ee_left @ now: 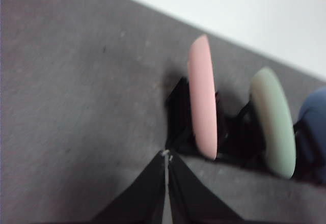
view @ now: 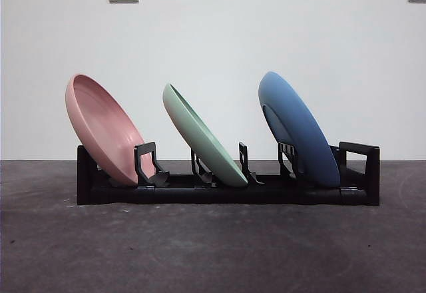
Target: Place the plate
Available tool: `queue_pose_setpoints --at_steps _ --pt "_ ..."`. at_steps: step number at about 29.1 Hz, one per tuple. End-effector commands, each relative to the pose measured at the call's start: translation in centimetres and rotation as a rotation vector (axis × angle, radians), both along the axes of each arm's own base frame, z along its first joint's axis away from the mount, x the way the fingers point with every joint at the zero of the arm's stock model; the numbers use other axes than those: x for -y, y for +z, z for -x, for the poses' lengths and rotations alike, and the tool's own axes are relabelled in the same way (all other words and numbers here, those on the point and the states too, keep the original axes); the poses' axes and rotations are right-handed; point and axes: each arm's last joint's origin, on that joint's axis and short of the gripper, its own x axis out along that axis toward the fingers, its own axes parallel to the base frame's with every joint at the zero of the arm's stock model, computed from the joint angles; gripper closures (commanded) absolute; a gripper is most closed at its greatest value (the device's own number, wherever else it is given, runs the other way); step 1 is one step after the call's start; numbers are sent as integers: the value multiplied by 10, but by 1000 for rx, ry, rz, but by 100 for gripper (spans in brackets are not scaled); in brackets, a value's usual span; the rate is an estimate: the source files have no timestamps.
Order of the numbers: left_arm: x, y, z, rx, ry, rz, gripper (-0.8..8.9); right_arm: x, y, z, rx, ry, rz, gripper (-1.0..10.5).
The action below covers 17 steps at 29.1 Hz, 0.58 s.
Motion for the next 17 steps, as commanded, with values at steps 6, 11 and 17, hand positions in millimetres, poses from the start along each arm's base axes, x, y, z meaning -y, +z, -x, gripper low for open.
queue_pose_setpoints --at_steps 6,11,17 --pt "3 39 -22 -143 -127 -166 802 -6 46 -23 -160 143 159 933" --pt "9 60 -45 -312 -248 -249 802 -21 59 -51 -260 270 215 933" --pt "16 69 -63 -342 -303 -262 431 -41 45 -78 -366 398 280 633"
